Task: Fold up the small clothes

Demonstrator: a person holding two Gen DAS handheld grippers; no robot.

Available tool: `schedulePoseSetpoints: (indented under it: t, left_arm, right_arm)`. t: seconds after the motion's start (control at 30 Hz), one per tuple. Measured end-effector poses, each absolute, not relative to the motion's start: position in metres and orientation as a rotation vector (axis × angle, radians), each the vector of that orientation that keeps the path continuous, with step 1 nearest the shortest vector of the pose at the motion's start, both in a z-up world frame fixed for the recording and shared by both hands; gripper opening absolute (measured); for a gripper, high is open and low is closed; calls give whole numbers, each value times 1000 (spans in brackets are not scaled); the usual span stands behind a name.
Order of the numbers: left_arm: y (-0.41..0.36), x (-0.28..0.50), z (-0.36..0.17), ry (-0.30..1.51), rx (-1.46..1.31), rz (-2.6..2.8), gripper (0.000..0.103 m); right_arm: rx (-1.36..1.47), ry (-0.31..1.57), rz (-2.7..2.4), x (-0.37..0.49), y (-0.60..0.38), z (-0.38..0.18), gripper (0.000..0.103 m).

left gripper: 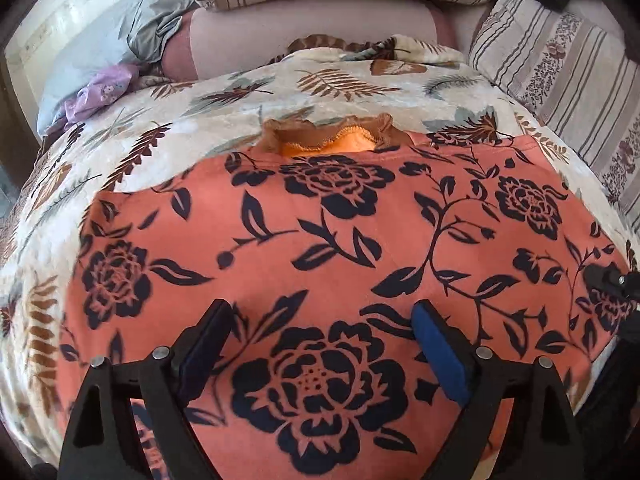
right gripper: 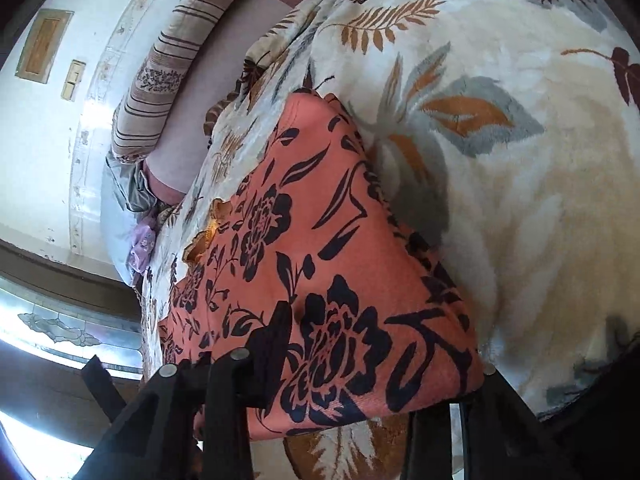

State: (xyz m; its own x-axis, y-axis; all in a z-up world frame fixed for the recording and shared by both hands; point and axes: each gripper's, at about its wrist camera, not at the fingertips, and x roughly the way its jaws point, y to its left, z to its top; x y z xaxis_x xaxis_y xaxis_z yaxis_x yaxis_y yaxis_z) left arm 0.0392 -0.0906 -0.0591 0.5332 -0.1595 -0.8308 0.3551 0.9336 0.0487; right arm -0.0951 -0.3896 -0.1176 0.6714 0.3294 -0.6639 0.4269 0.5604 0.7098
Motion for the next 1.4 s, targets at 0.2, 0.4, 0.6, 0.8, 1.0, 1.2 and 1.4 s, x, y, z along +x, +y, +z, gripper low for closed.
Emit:
schedulePoseSetpoints:
  t: [0.2,0.4,0.6,0.8,1.0,1.2,1.4]
  left_arm:
    - [-87,45,-68,962,225,-257,92]
    - [-79,54,-61,984,194,-258,94]
    - [-78,63,-72,1018,191,-237,94]
    - [-75,56,-75,1017,192,-238,94]
    - [-76,55,-77,1009,197,-235,95]
    - [-77,55,-77,1007,201,-226,96]
    - [-75,53,-78,995,204,-232,97]
  right_arm:
    - [1008,826,-59,-89,-385,-108,66]
    - [945,881,-88,-80,-383,-114,52]
    - [897,924,-131,-81,-384,-115,32]
    - [753,984,-189,-87,-388,-102,25]
    - [789,974,-262,-124,-425,-92,31]
    - [760,887,-249,-123,-454,-62,76]
    - [728,870,-64,-46,-466,-58,76]
